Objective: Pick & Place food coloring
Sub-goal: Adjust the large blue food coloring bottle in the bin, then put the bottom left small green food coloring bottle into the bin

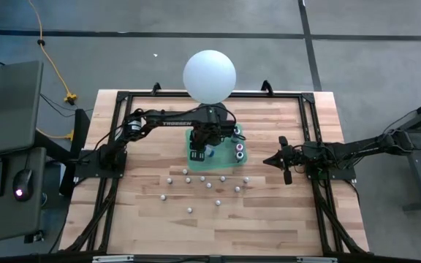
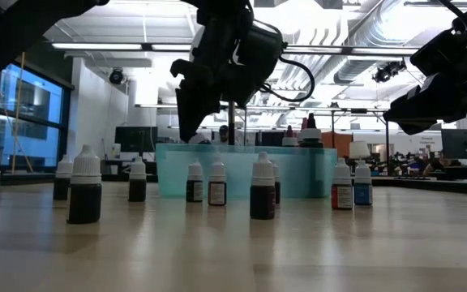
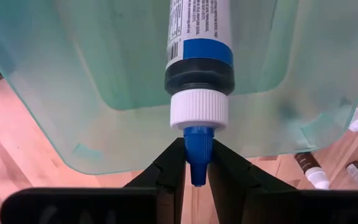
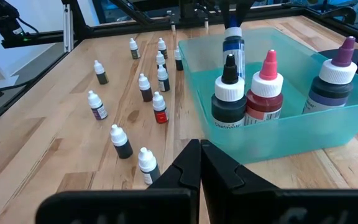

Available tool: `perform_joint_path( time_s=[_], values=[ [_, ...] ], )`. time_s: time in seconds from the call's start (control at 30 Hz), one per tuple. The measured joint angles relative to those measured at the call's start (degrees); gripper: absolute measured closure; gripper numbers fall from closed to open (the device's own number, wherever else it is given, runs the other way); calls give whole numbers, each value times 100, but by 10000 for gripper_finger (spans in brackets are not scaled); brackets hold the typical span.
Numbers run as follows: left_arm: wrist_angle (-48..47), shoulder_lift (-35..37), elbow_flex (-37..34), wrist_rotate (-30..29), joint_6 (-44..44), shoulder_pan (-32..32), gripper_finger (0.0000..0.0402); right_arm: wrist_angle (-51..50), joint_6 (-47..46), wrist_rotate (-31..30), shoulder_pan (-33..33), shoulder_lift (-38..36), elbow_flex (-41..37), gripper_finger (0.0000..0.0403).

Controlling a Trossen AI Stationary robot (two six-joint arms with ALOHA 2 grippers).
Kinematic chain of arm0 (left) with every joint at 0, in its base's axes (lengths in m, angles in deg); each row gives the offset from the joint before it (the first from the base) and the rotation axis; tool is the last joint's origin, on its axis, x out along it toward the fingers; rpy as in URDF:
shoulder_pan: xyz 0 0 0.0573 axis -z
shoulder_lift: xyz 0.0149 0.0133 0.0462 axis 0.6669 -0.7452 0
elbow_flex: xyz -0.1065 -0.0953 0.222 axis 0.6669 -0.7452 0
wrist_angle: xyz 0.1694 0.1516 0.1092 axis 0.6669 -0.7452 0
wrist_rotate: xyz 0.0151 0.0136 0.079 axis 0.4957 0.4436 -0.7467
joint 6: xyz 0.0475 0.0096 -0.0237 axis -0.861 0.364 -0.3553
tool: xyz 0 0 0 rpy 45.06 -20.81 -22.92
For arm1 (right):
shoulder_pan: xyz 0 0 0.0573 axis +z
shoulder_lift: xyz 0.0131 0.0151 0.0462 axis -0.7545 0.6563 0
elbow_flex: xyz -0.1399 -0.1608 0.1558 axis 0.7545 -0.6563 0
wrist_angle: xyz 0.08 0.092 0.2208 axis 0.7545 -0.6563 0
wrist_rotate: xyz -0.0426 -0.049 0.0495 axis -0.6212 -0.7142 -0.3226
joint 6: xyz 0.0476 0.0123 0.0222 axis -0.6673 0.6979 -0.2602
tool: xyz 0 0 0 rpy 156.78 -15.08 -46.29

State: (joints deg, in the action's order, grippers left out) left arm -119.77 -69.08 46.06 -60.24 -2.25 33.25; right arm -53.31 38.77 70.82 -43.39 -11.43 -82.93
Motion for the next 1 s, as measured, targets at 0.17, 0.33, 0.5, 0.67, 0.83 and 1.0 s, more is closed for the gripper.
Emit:
perform_joint_path(
  time_s=[0.17, 0.33, 0.5, 0.67, 0.83, 1.0],
  values=[
    [-2, 0, 0, -46, 4, 0, 341, 0, 0, -1, 1, 0, 0, 402],
    [-3, 0, 205, -384, 13, 0, 340, 0, 0, -1, 0, 0, 0, 402],
    [-4, 3, 677, -380, 26, -1, 340, 0, 0, 0, 1, 0, 1, 402],
    [-1, 4, 975, -387, 28, 0, 339, 0, -1, -1, 0, 0, 0, 402],
    [-4, 7, 979, -397, 28, 0, 339, 0, -2, 0, 0, 0, 0, 402],
    [-4, 7, 979, -601, 30, 0, 339, 0, -1, 0, 1, 0, 0, 402]
  ],
)
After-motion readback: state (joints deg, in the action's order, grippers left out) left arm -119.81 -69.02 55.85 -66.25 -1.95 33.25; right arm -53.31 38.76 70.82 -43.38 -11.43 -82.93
